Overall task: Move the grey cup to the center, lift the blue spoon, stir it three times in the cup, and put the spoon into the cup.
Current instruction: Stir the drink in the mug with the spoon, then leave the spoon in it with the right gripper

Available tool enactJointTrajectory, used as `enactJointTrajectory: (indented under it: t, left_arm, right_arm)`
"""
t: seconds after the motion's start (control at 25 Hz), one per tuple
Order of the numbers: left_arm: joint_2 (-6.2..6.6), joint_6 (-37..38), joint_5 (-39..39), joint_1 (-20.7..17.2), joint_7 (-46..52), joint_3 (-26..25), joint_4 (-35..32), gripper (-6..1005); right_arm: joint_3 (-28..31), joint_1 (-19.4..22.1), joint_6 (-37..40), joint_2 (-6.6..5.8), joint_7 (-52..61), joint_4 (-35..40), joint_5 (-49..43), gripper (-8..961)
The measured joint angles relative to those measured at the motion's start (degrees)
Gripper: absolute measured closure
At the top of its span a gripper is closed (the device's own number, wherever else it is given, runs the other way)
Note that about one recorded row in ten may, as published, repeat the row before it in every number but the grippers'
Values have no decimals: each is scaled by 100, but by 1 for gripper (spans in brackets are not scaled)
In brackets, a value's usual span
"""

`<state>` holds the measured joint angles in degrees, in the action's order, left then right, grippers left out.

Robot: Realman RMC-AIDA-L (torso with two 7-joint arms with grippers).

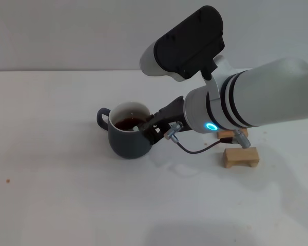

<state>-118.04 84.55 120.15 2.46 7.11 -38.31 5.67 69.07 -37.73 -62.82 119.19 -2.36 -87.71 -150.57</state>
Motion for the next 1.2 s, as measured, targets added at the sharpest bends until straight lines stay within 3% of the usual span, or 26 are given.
enactJointTrajectory:
  t: [0.56,1.2]
  left_arm:
    - [0,12,-10,13,103,-19,-101,152]
    - [0,18,-9,12,107,-19,-98,152]
  right_arm:
    - [228,-31,267,-23,-73,313,-69,791]
    - [175,204,-288,-6,-34,-283,-275,791]
